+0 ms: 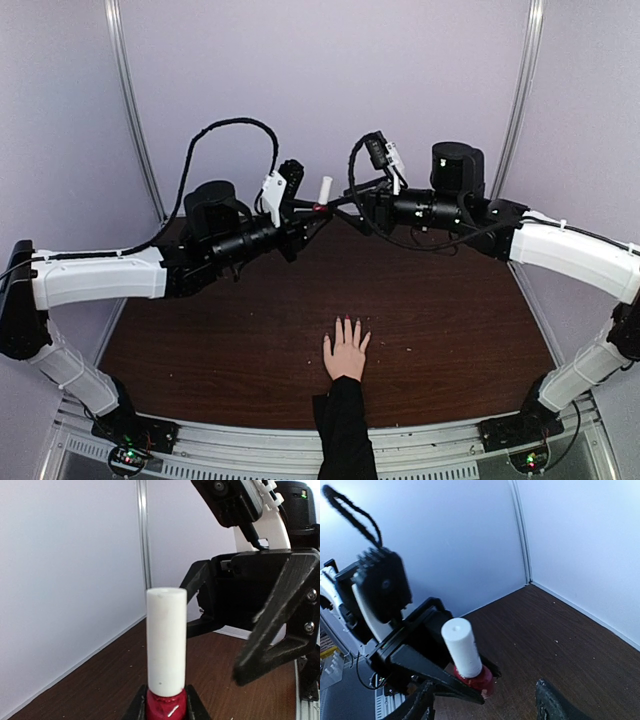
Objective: Paint the nails
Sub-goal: Screw the nail polish bottle cap onto the nail polish bottle.
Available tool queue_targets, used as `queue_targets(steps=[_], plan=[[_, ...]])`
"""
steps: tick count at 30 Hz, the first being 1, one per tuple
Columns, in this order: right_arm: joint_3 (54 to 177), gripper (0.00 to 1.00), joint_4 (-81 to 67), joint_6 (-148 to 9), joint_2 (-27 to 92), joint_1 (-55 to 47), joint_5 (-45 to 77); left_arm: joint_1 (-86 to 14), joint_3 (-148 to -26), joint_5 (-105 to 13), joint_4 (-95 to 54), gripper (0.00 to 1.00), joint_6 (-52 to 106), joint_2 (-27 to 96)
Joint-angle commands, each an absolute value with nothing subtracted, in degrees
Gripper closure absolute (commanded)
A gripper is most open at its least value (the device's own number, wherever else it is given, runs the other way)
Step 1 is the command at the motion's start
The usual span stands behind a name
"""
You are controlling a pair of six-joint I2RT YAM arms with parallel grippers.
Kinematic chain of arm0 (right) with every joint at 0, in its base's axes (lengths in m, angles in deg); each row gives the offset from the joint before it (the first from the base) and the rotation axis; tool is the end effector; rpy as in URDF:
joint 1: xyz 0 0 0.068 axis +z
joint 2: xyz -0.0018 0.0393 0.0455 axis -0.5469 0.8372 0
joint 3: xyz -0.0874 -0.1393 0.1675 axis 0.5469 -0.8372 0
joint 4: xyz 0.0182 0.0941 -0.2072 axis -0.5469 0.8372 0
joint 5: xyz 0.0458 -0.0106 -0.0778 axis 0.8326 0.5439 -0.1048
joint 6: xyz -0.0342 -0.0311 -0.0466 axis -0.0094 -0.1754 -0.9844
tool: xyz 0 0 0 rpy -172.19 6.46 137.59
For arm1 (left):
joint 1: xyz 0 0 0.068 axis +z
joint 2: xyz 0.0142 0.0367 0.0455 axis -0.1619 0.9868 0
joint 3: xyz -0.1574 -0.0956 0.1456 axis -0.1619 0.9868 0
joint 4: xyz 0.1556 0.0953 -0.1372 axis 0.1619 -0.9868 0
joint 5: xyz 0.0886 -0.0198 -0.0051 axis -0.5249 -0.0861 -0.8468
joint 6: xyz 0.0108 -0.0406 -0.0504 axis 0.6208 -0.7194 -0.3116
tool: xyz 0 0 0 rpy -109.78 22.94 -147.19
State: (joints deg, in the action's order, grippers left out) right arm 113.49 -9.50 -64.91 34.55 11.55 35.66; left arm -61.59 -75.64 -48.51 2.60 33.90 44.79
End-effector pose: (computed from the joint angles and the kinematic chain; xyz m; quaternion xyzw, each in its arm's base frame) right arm 0.2156 0.2468 0.3461 -0.3588 0.6555 0.4593 0.4802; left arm 0.2054 -0.2736 0.3089 0.3126 0.6252 -0.3719 0.6108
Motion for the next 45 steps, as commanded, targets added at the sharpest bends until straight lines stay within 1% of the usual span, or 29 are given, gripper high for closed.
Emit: queue_targets(steps=[1, 4, 8, 13, 16, 19, 22, 26, 32, 36, 37, 39, 44, 45], plan=[[113.5, 0.32, -8.33, -70.14, 31.24, 11.06, 48.93, -58.63, -75.45, -29.99, 4.49, 1.0, 27.7, 43.31], [115.58, 0.33, -4.67, -73.25, 30.36, 11.05, 55.12, -57.31, -75.9, -19.87, 5.01, 1.0, 26.31, 43.57], [118.39, 0.37, 0.17, -77.32, 30.15, 11.0, 62.79, -57.12, -78.02, -6.39, 3.82, 1.0, 25.88, 44.77], [120.33, 0.4, 2.7, -78.99, 29.73, 10.98, 68.63, -57.11, -80.28, 5.18, 4.28, 1.0, 23.35, 47.08], [121.64, 0.41, 4.77, -79.79, 29.92, 10.98, 71.2, -57.12, -80.55, 9.83, 8.24, 1.0, 19.6, 48.44], [122.8, 0.44, 4.98, -79.29, 30.56, 11.29, 74.56, -57.13, -81.01, 13.05, 14.34, 1.0, 14.58, 49.89], [125.39, 0.5, 9.0, -80.75, 32.09, 12.0, 76.51, -57.11, -81.49, 14.56, 19.02, 1.0, 10.02, 51.39], [126.79, 0.54, 11.46, -82.36, 33.24, 12.77, 76.6, -57.13, -81.64, 15.72, 25.22, 1.0, 4.58, 53.03], [127.43, 0.56, 11.18, -82.49, 34.44, 13.17, 76.67, -57.3, -82.54, 17.08, 29.52, 1.0, 0.09, 54.86], [128.06, 0.58, 11.0, -82.32, 35.68, 13.46, 77.23, -57.43, -82.75, 17.1, 29.75, 1.0, -0.39, 55.26], [128.17, 0.61, 11.02, -82.32, 35.86, 13.51, 77.3, -57.47, -82.75, 17.04, 29.9, 1.0, -0.46, 55.21], [128.37, 0.72, 11.12, -82.32, 36.26, 13.6, 77.47, -57.48, -82.75, 16.75, 30.03, 1.0, -0.57, 55.26], [128.31, 0.9, 11.48, -82.32, 36.36, 13.62, 77.19, -57.42, -82.42, 15.54, 29.95, 1.0, -0.08, 54.93], [128.33, 0.92, 11.59, -82.28, 36.36, 13.66, 76.95, -57.35, -82.33, 15.0, 29.4, 1.0, 0.33, 54.85]])
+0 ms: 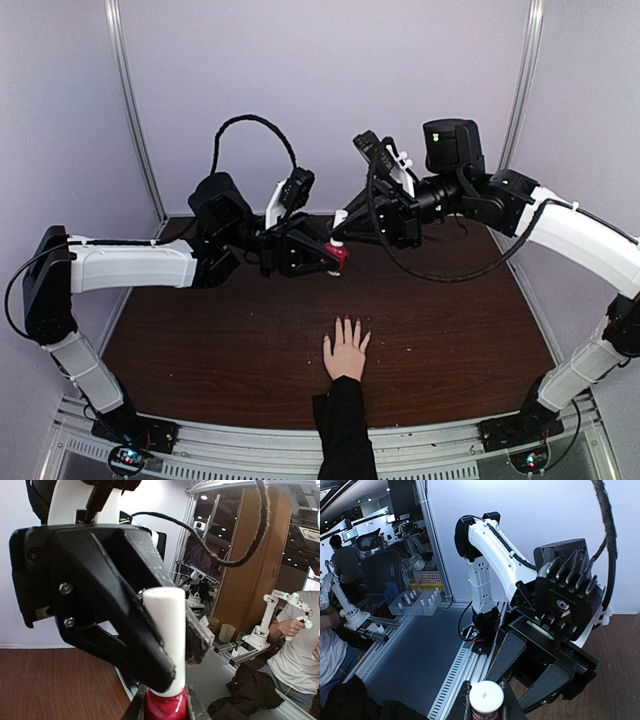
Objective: Paint the nails
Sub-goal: Screw the nail polish bottle cap onto the nail polish bottle.
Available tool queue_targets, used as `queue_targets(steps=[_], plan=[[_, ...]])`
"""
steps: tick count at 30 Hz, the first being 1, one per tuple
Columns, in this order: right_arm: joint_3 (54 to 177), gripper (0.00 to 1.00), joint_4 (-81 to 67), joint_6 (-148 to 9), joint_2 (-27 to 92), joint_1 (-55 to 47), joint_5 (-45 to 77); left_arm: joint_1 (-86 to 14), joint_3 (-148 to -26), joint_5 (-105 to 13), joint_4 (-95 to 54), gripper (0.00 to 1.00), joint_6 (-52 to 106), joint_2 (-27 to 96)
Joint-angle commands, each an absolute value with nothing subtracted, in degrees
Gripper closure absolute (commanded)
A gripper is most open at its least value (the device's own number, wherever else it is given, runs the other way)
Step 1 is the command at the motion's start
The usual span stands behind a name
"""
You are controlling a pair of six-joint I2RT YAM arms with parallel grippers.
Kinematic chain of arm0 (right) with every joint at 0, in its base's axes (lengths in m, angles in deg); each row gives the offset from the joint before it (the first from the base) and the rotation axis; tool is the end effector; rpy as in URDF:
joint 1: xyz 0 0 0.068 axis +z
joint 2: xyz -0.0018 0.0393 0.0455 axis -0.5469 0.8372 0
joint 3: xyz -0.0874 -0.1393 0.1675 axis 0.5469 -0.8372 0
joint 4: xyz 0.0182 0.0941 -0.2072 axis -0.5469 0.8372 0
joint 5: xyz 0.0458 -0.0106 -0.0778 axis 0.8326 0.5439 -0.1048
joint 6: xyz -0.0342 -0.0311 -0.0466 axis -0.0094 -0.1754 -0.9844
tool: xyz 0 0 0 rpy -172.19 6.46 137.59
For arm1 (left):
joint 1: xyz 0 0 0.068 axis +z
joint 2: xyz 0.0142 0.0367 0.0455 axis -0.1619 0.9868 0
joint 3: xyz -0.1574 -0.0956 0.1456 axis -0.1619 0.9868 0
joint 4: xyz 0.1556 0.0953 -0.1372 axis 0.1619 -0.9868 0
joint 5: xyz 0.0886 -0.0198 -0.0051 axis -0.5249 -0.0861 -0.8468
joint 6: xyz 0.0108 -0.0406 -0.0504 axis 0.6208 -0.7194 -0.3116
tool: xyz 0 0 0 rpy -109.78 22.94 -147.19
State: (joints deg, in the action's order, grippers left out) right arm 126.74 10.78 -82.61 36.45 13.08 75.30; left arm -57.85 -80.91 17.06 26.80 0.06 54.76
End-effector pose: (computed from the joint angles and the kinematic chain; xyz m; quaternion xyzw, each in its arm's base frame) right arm 0.1707 0.2469 0.3780 -0.5917 0.4529 0.5871 0.3165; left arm 0.1867 -0.2851 0.3205 0.5168 0.4191 -0.7011 0.2564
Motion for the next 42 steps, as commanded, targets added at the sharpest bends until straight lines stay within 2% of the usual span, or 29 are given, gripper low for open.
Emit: queue_targets(steps=[1, 13, 25, 36, 42], plan=[[128.36, 0.94, 11.95, -82.44, 36.36, 13.68, 76.66, -57.27, -82.31, 14.39, 28.81, 1.0, 0.95, 54.62], [127.72, 1.0, 13.86, -83.91, 36.09, 13.69, 71.74, -56.78, -80.14, 1.35, 15.92, 1.0, 13.72, 47.69], [126.94, 1.0, 11.75, -81.57, 36.84, 13.73, 63.82, -56.87, -78.89, -15.6, 7.14, 1.0, 21.56, 43.44], [125.77, 1.0, 3.62, -72.49, 39.74, 14.63, 49.07, -57.28, -77.08, -36.68, 3.33, 1.0, 25.98, 42.5], [124.65, 1.0, 1.0, -69.64, 41.24, 16.26, 39.86, -61.14, -79.25, -54.05, -1.99, 1.0, 32.06, 43.71]])
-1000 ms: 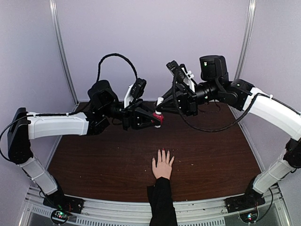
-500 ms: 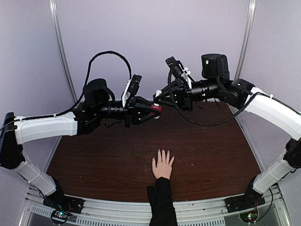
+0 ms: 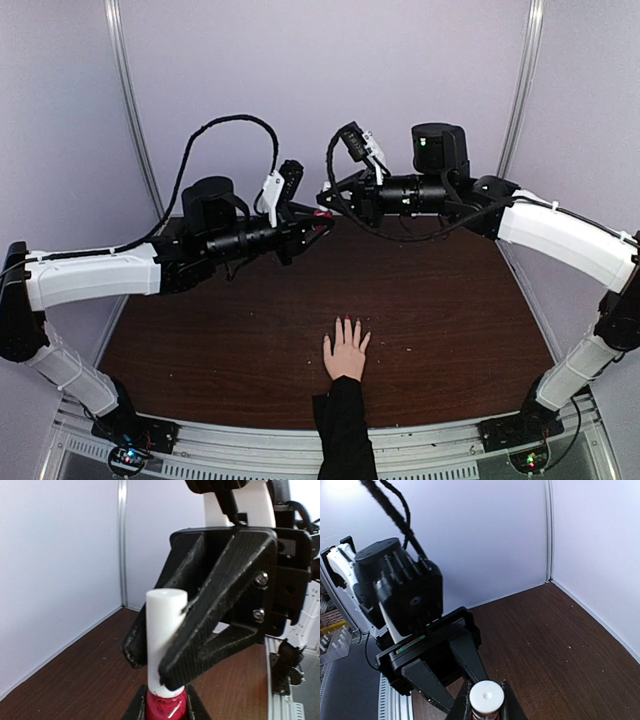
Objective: Paint the nails
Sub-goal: Screw the nail polish bottle cap onto the nail polish bottle.
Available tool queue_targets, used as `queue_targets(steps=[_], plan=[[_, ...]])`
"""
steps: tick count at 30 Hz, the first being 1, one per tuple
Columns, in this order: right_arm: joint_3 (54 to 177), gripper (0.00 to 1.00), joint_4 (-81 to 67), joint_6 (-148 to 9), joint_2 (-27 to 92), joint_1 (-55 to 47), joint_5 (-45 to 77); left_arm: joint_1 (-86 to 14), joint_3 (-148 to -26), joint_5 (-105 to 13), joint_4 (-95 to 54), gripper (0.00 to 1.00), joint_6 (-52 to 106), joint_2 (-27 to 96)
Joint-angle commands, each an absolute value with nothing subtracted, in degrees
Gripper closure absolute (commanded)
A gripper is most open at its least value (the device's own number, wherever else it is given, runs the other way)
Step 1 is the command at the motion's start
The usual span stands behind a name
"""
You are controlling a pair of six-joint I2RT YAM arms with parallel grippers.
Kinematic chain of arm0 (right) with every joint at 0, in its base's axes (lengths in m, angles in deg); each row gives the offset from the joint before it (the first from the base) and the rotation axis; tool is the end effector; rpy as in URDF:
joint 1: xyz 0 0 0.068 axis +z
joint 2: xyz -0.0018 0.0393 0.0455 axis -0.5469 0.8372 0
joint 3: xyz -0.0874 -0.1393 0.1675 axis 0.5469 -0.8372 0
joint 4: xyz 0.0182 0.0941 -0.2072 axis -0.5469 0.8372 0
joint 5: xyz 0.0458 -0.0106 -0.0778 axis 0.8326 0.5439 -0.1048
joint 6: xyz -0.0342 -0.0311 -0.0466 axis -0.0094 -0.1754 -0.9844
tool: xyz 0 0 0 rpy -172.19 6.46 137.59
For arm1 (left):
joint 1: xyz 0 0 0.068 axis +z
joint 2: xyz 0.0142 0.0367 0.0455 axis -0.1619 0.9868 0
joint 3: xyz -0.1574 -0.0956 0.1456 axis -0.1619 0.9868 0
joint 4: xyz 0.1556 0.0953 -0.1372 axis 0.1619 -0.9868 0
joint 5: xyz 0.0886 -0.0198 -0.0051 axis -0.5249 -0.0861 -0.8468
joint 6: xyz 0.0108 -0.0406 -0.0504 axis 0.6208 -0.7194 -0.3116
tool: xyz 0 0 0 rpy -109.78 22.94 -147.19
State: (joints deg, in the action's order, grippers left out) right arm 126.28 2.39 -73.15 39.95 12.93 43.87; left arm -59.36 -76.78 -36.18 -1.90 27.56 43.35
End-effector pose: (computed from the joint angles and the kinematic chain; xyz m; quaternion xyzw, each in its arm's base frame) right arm 0.2123 0.2640 0.3669 -0.4496 0.6187 0.4666 0.4442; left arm 0.2033 -0.2673 0.3139 0.3367 0.6258 -0.4495 0.5412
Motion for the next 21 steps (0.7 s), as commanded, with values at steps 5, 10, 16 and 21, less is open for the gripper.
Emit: queue_targets(steps=[5, 10, 16, 21], plan=[[122.97, 1.0, -1.78, -66.45, 41.95, 17.0, 33.37, -64.33, -79.62, -65.5, -0.89, 1.0, 34.74, 44.97], [122.45, 1.0, -3.06, -64.53, 43.36, 17.94, 29.74, -66.53, -81.13, -71.76, -0.05, 1.0, 36.77, 46.89], [121.89, 0.96, -3.89, -64.77, 42.63, 18.06, 28.71, -66.53, -79.63, -68.44, 0.47, 1.0, 35.97, 45.76], [121.02, 0.62, -3.68, -66.4, 39.88, 17.84, 27.98, -66.21, -78.75, -64.05, -1.19, 1.0, 36.06, 44.08]])
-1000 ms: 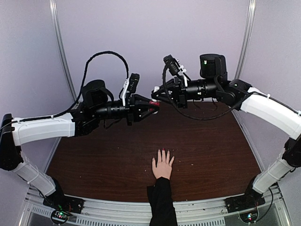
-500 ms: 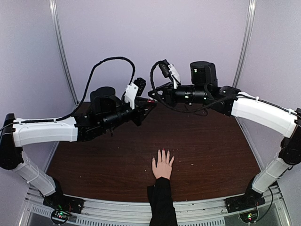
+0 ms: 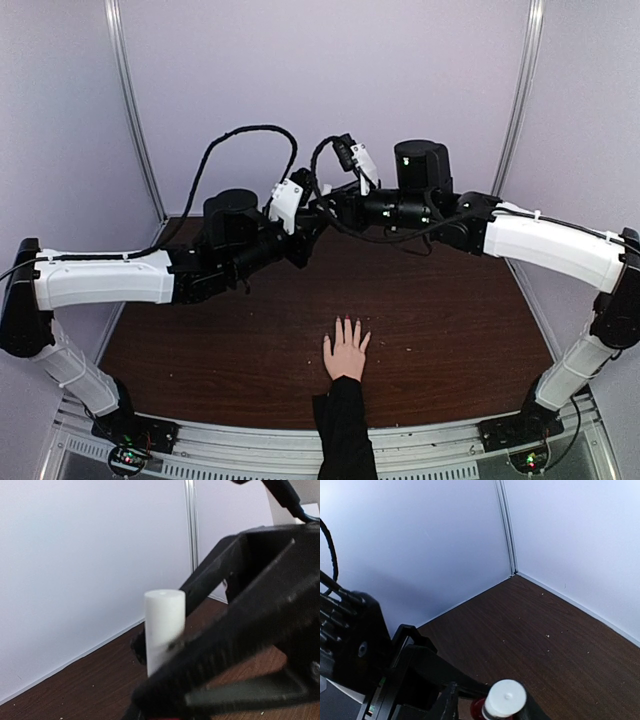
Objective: Paint the nails
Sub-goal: Screw the nail polish bottle cap onto the nail polish bottle.
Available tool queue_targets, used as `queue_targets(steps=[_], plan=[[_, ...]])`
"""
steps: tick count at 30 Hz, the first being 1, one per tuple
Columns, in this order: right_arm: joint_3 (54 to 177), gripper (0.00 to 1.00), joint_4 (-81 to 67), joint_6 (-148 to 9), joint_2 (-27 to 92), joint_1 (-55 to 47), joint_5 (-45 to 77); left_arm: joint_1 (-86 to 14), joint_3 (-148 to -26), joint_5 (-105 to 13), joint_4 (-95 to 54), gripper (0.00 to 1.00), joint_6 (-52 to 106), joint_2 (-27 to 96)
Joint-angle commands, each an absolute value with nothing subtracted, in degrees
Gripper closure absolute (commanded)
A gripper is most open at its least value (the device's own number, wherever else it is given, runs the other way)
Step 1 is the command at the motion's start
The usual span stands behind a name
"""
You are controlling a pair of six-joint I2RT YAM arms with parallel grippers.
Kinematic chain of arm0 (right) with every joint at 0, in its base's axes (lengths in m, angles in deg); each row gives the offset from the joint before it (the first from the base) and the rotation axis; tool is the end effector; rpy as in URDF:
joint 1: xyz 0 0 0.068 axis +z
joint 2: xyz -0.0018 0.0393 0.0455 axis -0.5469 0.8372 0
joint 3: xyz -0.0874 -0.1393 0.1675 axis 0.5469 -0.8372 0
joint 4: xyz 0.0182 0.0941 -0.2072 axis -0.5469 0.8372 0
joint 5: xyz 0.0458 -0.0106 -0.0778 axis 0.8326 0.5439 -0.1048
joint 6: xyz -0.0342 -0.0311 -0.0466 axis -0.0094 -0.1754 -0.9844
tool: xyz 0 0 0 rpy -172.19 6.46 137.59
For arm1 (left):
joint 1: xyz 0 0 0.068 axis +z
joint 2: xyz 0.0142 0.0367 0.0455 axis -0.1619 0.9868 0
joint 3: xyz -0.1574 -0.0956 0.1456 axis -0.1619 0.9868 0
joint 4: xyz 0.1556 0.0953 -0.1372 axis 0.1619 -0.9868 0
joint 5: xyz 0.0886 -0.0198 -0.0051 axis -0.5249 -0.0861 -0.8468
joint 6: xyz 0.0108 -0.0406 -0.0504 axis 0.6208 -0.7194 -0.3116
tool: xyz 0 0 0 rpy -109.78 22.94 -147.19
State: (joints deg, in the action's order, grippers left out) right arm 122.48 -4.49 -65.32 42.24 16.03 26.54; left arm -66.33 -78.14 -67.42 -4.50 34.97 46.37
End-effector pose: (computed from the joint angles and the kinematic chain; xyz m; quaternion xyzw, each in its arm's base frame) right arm 0.2218 0.2817 0.3445 -0.3447 0.6885 0.4213 0.4793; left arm 0.1990 -0.2847 0.2994 0.2575 0.6892 -0.2668 0.6225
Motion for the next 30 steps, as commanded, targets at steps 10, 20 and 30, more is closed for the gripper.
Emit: queue_targets(steps=[10, 20, 30], plan=[[116.21, 0.34, -4.86, -69.34, 30.56, 15.42, 29.02, -65.38, -78.38, -51.84, -5.66, 1.0, 36.47, 41.42], [115.32, 0.35, -0.71, -75.59, 26.69, 13.65, 45.82, -63.03, -78.79, -28.36, -5.31, 1.0, 35.09, 40.51], [116.94, 0.51, 2.28, -80.15, 27.22, 13.6, 59.07, -63.02, -80.06, -15.57, -3.88, 1.0, 33.19, 41.29]])
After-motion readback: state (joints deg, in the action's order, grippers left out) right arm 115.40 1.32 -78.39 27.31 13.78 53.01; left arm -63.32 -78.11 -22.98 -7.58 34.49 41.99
